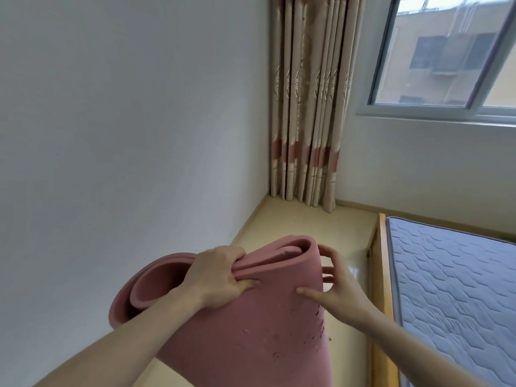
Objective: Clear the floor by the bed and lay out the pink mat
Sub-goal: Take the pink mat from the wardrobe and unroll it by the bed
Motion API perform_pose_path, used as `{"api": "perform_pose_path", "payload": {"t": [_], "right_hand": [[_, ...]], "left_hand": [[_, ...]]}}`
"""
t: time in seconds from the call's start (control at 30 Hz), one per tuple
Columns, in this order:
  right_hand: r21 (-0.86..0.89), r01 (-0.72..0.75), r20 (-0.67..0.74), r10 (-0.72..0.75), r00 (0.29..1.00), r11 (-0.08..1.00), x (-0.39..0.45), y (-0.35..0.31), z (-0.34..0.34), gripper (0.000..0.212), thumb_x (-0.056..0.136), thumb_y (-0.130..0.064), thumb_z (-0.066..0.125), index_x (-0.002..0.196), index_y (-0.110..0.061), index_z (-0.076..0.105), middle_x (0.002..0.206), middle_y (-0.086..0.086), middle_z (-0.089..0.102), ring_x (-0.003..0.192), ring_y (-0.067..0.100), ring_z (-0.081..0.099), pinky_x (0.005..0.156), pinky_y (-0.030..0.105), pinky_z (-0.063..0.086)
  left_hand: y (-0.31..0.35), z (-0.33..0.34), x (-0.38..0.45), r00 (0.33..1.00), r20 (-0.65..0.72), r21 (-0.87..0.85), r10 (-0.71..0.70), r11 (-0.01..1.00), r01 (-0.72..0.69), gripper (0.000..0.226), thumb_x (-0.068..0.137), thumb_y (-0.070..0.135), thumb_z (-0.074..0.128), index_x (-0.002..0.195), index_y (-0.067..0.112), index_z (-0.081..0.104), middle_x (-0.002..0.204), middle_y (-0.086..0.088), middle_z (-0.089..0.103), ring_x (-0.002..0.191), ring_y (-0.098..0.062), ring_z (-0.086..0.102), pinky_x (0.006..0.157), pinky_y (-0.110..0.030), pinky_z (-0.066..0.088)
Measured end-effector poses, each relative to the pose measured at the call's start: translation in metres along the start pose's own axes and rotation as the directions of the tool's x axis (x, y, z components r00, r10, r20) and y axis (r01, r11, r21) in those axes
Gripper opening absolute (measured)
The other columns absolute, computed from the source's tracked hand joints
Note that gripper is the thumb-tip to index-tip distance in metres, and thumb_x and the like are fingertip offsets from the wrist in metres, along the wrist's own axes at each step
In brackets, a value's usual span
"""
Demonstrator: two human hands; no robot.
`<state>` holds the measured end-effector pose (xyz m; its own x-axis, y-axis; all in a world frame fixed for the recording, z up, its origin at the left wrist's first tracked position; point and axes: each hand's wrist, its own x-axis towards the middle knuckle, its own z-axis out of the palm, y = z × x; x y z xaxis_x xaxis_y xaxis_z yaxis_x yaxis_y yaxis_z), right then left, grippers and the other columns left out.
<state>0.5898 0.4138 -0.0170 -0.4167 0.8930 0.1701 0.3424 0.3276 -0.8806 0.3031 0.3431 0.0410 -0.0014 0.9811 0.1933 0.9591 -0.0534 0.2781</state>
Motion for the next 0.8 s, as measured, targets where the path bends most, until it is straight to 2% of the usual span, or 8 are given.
{"api": "perform_pose_path", "payload": {"t": [0.17,0.3,0.43,0.53,0.67,0.8], "right_hand": [[-0.03,-0.066,-0.117,0.062,0.991,0.997,0.074,0.019,0.003,0.095,0.055,-0.061,0.094,0.132,-0.045,0.041,0.134,-0.022,0.049,0.109,0.007,0.063,0.088,0.036,0.061],[-0.069,-0.075,-0.171,0.063,0.983,0.995,0.135,0.029,0.002,0.096,0.057,-0.06,0.094,0.137,-0.046,0.042,0.135,-0.024,0.048,0.108,0.002,0.062,0.087,0.032,0.06],[-0.09,-0.088,-0.207,0.068,0.976,0.992,0.194,0.033,-0.002,0.093,0.063,-0.056,0.094,0.14,-0.055,0.041,0.136,-0.029,0.045,0.11,-0.003,0.06,0.085,0.023,0.059],[-0.083,-0.132,-0.274,0.104,0.956,0.988,0.231,0.045,-0.01,0.091,0.063,-0.055,0.094,0.137,-0.06,0.042,0.133,-0.029,0.047,0.108,-0.006,0.06,0.081,0.019,0.059],[-0.058,-0.207,-0.313,0.179,0.933,0.977,0.262,0.066,-0.032,0.102,0.058,-0.062,0.093,0.144,-0.058,0.039,0.137,-0.021,0.048,0.109,0.002,0.062,0.08,0.022,0.061],[-0.045,-0.242,-0.304,0.217,0.928,0.969,0.302,0.09,-0.064,0.111,0.055,-0.063,0.094,0.148,-0.057,0.034,0.141,-0.019,0.047,0.113,0.006,0.062,0.086,0.031,0.062]], "left_hand": [[-0.038,0.019,0.096,0.996,0.012,-0.034,0.087,0.996,-0.087,0.051,0.068,0.077,0.064,0.072,0.029,0.047,0.071,0.012,0.054,0.069,-0.008,0.052,0.063,-0.024,0.042],[-0.067,0.032,0.165,0.988,0.012,-0.076,0.152,0.986,-0.15,0.051,0.068,0.077,0.065,0.073,0.028,0.049,0.071,0.012,0.054,0.069,-0.009,0.053,0.064,-0.025,0.044],[-0.091,0.044,0.241,0.975,0.024,-0.124,0.22,0.968,-0.216,0.052,0.068,0.079,0.063,0.077,0.028,0.054,0.073,0.012,0.056,0.07,-0.009,0.053,0.067,-0.029,0.048],[-0.098,0.056,0.302,0.956,0.047,-0.139,0.289,0.95,-0.28,0.053,0.067,0.08,0.061,0.075,0.029,0.051,0.074,0.012,0.054,0.071,-0.009,0.052,0.067,-0.031,0.047],[-0.087,0.069,0.366,0.914,0.07,-0.163,0.401,0.908,-0.386,0.047,0.069,0.077,0.064,0.076,0.034,0.048,0.076,0.014,0.052,0.073,-0.008,0.048,0.066,-0.027,0.039],[-0.07,0.086,0.432,0.88,0.056,-0.183,0.472,0.871,-0.456,0.05,0.07,0.076,0.064,0.084,0.029,0.056,0.081,0.014,0.056,0.077,-0.007,0.051,0.072,-0.028,0.045]]}}
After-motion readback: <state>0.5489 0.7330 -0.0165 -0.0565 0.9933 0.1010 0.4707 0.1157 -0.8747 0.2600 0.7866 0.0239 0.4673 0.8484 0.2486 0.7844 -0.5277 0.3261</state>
